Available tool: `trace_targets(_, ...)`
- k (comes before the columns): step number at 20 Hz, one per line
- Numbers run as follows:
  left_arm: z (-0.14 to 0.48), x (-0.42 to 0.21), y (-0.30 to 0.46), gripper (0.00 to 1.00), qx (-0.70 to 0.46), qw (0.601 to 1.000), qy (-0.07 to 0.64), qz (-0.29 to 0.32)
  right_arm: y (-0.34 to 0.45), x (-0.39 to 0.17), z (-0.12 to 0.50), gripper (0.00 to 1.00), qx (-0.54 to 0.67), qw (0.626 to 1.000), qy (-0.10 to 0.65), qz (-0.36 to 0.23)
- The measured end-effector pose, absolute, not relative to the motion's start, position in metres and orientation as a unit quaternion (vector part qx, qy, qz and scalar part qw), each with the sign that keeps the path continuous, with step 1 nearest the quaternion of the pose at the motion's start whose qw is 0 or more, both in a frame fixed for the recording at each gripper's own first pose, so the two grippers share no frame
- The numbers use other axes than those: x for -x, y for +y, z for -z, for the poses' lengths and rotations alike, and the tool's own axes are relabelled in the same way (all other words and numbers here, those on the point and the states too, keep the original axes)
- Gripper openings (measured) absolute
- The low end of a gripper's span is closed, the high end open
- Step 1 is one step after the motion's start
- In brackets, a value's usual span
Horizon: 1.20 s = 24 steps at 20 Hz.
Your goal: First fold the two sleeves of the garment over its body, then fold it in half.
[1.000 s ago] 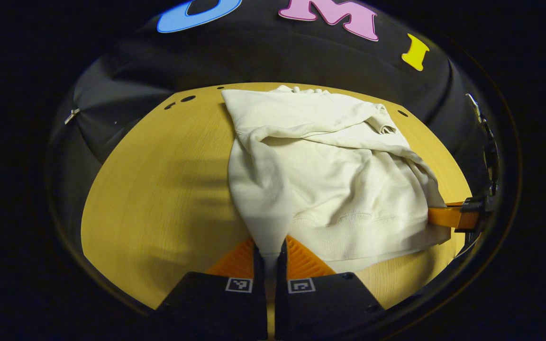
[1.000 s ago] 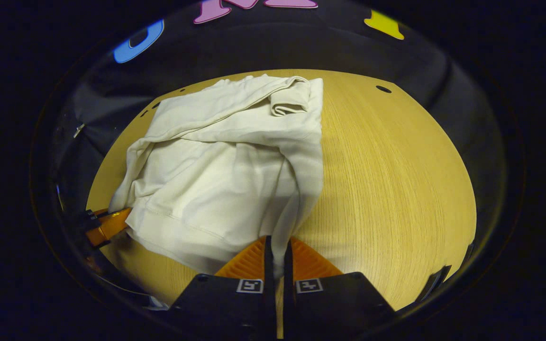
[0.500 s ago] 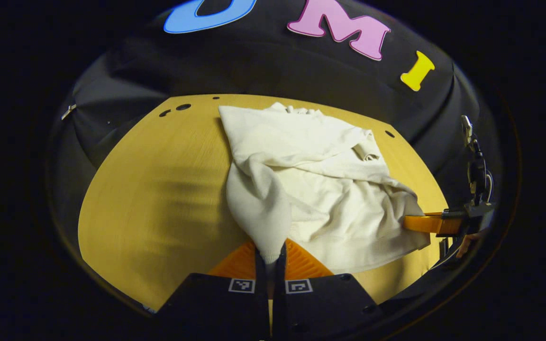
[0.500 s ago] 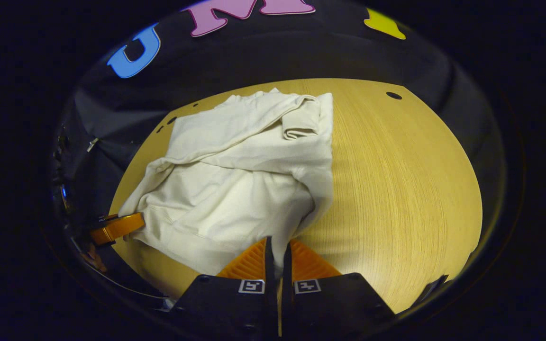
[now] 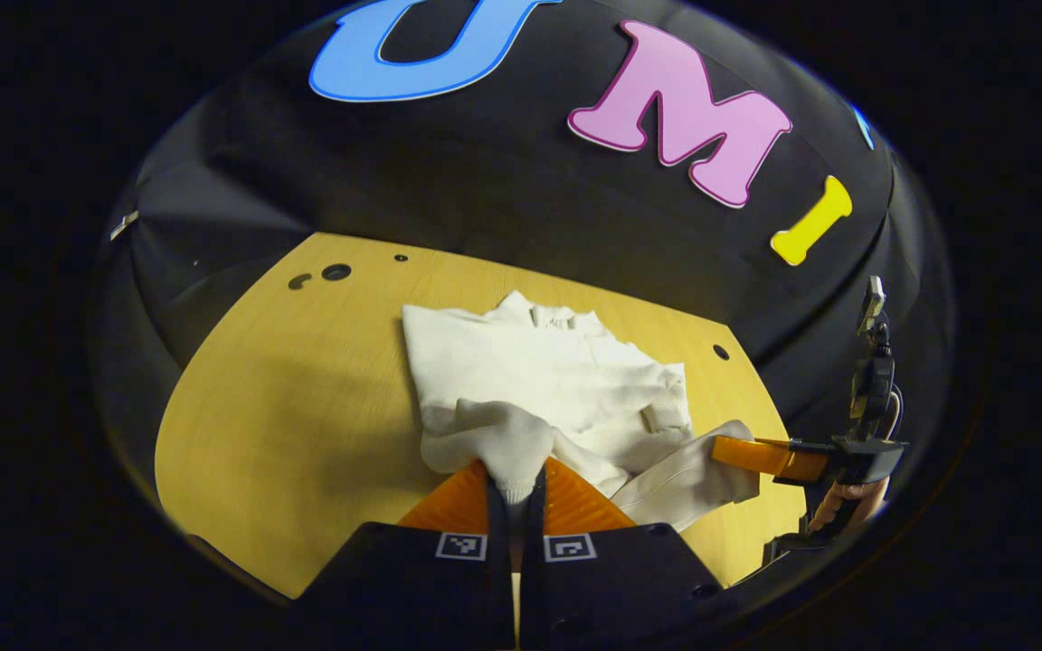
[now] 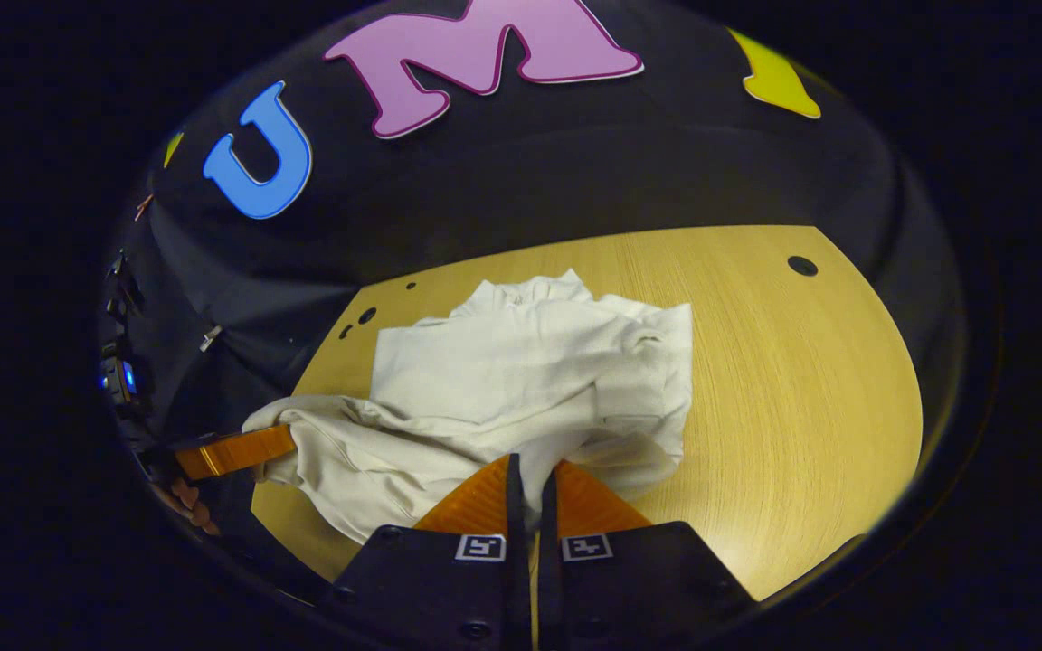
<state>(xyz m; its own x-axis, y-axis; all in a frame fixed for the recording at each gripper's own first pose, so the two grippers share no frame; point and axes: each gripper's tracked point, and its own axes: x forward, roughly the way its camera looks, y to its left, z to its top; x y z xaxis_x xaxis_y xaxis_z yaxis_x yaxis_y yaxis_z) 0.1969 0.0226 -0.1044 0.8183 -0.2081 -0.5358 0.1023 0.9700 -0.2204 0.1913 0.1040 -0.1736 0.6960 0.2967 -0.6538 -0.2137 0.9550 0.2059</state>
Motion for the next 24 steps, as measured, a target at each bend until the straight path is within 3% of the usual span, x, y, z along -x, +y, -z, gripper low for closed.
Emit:
trace_targets(4, 0.079, -0.247, 0.024, 0.08, 0.082, 0.951, 0.288, 0.074, 0.112, -0.251, 0.145, 0.08, -0.068, 0.929, 0.338, -0.134)
trace_targets(13, 0.109, -0.374, 0.037, 0.10, 0.119, 0.937, 0.328, 0.030, 0.097, -0.362, 0.182, 0.08, -0.095, 0.934, 0.337, -0.073)
trace_targets(16, 0.126, -0.406, 0.043, 0.19, 0.115, 0.938, 0.326, 0.016, 0.093, -0.384, 0.207, 0.18, -0.110, 0.927, 0.353, -0.059)
trace_targets(17, 0.129, -0.415, 0.043, 0.28, 0.115, 0.940, 0.322, 0.012, 0.092, -0.388, 0.213, 0.30, -0.113, 0.927, 0.354, -0.055)
trace_targets(18, 0.131, -0.424, 0.045, 0.22, 0.111, 0.943, 0.313, 0.009, 0.091, -0.392, 0.212, 0.34, -0.111, 0.929, 0.349, -0.051)
trace_targets(19, 0.129, -0.430, 0.045, 0.38, 0.104, 0.947, 0.303, 0.013, 0.084, -0.397, 0.211, 0.67, -0.095, 0.936, 0.336, -0.042)
trace_targets(20, 0.130, -0.433, 0.046, 0.53, 0.091, 0.951, 0.294, 0.011, 0.076, -0.398, 0.203, 0.79, -0.080, 0.944, 0.319, -0.037)
trace_targets(21, 0.120, -0.432, 0.046, 0.73, 0.082, 0.955, 0.285, 0.015, 0.072, -0.400, 0.197, 0.98, -0.072, 0.949, 0.305, -0.036)
trace_targets(22, 0.112, -0.432, 0.046, 0.79, 0.078, 0.959, 0.273, 0.016, 0.069, -0.398, 0.187, 0.98, -0.069, 0.952, 0.295, -0.036)
trace_targets(23, 0.102, -0.432, 0.046, 0.93, 0.079, 0.962, 0.260, 0.013, 0.067, -0.397, 0.181, 0.98, -0.068, 0.954, 0.289, -0.036)
trace_targets(24, 0.093, -0.429, 0.048, 0.94, 0.078, 0.966, 0.247, 0.008, 0.065, -0.394, 0.175, 0.98, -0.068, 0.956, 0.284, -0.037)
